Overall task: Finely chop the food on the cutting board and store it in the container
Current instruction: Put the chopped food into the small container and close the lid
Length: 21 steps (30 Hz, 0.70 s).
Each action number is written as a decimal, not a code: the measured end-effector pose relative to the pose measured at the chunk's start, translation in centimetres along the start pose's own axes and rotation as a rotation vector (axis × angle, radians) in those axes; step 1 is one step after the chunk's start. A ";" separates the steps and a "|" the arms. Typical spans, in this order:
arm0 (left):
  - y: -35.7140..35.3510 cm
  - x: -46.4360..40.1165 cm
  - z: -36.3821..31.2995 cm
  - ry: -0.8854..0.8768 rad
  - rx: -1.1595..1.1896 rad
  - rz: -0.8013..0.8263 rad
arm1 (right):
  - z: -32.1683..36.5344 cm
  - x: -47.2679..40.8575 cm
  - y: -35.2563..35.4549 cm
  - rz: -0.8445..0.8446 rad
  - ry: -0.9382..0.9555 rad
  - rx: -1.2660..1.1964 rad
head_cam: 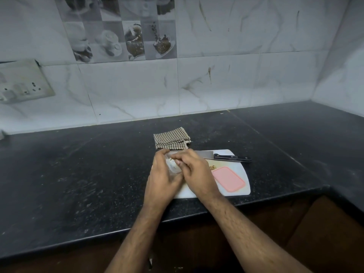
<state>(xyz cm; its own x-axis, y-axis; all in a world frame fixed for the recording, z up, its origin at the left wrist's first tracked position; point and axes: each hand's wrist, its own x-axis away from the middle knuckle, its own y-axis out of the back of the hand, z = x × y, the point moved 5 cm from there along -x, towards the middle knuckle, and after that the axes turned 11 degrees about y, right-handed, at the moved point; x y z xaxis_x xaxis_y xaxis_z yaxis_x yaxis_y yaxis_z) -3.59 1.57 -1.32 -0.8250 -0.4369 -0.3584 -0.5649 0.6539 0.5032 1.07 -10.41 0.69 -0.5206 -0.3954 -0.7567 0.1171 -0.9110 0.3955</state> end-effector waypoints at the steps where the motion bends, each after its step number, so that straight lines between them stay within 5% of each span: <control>1: 0.0 0.0 0.0 0.001 0.005 0.002 | -0.1 0.0 -0.2 0.017 -0.004 0.009; 9: -0.1 -0.2 0.6 0.033 0.083 0.023 | -0.3 0.2 -1.2 0.160 -0.015 0.039; 17: 0.4 -0.8 2.2 0.170 0.167 -0.036 | -2.3 0.6 1.8 -0.231 -0.193 0.138; 21: 0.6 -0.7 2.4 0.174 0.168 -0.075 | -4.4 1.1 2.0 -0.211 -0.425 0.166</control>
<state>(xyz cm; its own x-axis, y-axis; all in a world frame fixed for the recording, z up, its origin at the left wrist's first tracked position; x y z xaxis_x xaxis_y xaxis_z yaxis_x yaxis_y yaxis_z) -3.29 3.77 -2.63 -0.7791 -0.5786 -0.2415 -0.6264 0.7026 0.3376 4.49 -13.22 -1.65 -0.8209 -0.0903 -0.5639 -0.1460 -0.9214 0.3601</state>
